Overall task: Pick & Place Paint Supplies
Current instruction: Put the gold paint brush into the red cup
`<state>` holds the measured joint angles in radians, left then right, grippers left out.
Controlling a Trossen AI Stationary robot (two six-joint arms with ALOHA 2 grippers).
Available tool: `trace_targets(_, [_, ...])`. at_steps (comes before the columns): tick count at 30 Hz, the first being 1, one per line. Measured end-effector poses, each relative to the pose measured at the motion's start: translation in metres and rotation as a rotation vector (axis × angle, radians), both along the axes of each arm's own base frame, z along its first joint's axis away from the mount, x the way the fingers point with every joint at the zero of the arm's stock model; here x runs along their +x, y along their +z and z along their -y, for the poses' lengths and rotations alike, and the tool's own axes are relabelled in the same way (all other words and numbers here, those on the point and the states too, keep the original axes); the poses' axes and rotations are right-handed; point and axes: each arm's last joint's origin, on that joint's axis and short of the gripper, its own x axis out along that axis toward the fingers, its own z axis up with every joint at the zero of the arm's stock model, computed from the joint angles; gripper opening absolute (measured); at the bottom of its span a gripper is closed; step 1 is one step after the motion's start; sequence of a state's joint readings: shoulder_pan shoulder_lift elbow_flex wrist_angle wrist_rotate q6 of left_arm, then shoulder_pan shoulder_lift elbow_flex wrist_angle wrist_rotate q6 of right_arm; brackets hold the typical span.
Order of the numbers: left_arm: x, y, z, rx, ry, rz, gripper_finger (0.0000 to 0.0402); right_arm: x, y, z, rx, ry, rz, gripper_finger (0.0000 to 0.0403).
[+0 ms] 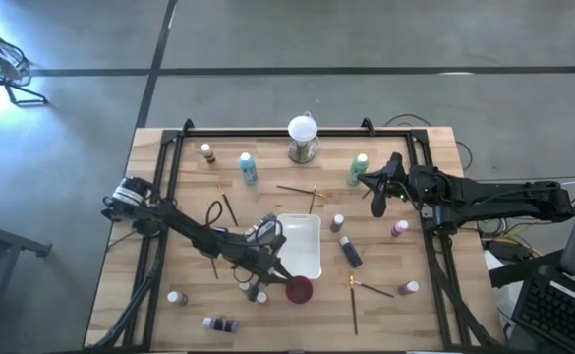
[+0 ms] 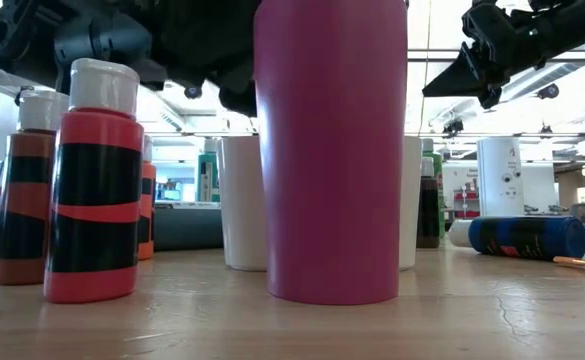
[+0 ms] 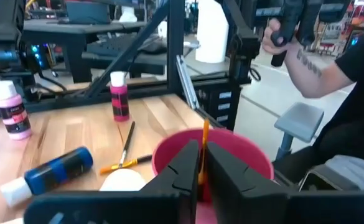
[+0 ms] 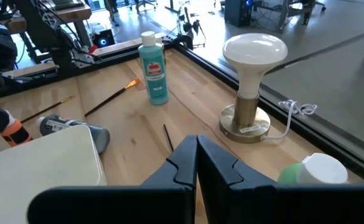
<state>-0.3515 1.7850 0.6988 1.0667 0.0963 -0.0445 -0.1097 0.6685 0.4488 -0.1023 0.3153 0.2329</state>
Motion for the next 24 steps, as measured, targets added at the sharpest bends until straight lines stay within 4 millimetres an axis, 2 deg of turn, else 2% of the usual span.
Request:
trace_targets(6, [0.0,0.002,0.0,-0.018,-0.002,0.004,0.0038,0.0,-0.001,0.0,0.001,0.0,-0.007,0.0008])
trace_targets(11, [-0.003,0.015,0.0,-0.036,-0.026,0.04,0.0043,-0.001,-0.002,0.0,0.005,-0.001,-0.02,0.0008])
trace_targets(19, [-0.008,0.031,-0.001,-0.054,-0.046,0.077,0.0121,-0.001,-0.002,0.0,0.005,-0.002,-0.019,0.0008])
trace_targets(24, [-0.015,0.055,-0.004,-0.018,-0.047,0.178,0.0152,-0.001,-0.002,0.0,0.005,-0.001,-0.021,0.0008])
